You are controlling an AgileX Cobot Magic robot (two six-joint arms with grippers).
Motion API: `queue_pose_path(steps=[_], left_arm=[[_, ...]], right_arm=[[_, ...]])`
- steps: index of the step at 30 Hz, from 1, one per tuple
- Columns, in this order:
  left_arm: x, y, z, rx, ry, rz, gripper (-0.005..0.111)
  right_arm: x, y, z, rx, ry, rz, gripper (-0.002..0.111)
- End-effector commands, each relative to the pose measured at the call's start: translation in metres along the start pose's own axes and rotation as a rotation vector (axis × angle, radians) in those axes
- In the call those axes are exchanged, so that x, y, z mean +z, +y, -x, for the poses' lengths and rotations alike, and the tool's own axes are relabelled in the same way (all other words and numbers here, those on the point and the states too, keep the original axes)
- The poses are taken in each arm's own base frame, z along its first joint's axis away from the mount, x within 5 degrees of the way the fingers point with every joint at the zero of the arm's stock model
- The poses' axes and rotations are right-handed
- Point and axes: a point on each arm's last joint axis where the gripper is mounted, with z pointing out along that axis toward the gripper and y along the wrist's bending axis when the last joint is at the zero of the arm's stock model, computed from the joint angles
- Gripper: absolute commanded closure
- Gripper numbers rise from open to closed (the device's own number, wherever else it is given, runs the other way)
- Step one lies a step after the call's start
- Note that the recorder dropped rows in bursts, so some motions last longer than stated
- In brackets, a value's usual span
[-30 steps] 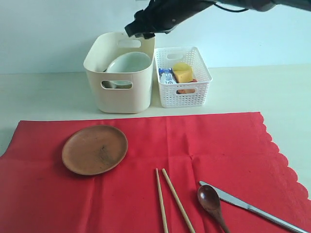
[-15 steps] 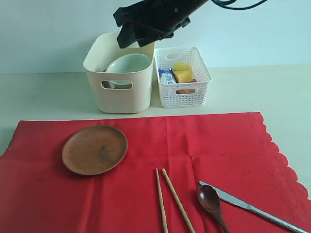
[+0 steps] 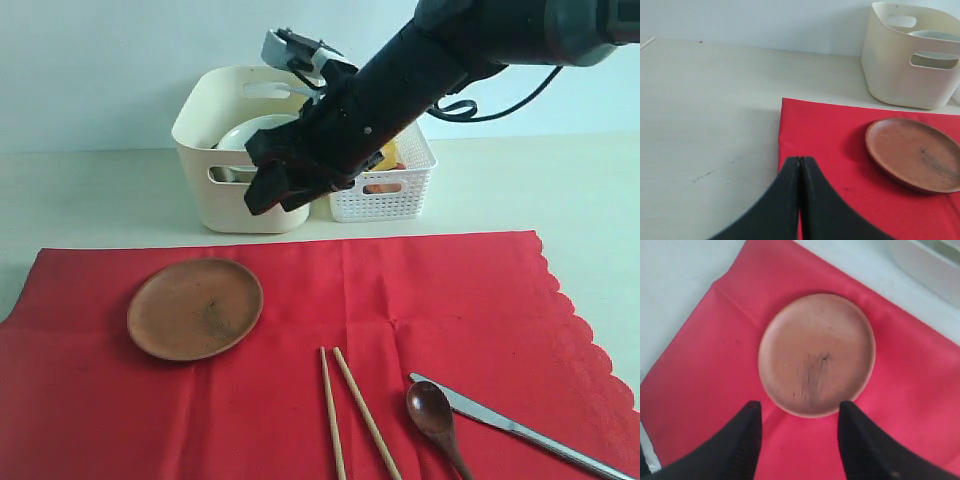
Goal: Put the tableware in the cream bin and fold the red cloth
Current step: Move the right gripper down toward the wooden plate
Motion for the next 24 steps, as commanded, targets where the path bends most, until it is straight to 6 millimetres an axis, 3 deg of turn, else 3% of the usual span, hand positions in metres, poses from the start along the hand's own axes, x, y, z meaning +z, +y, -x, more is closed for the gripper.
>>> queue_pose_path(steps=[1,11,24], left_arm=[[0.000,0.000,0.000,0.001,-0.013,0.000,0.107],[0.000,0.000,0.000,0.001,-0.013,0.000,0.107],[0.000,0.000,0.000,0.001,-0.013,0.000,0.107]], right_arm=[[0.010,-0.011,-0.012,-0.001,0.066,-0.023,0.062],[0.054,-0.044,-0.025,0.063,0.114,-0.062,0.062],[0.079,-0.058,-0.033,0.136,0.118,-0.024,0.062]])
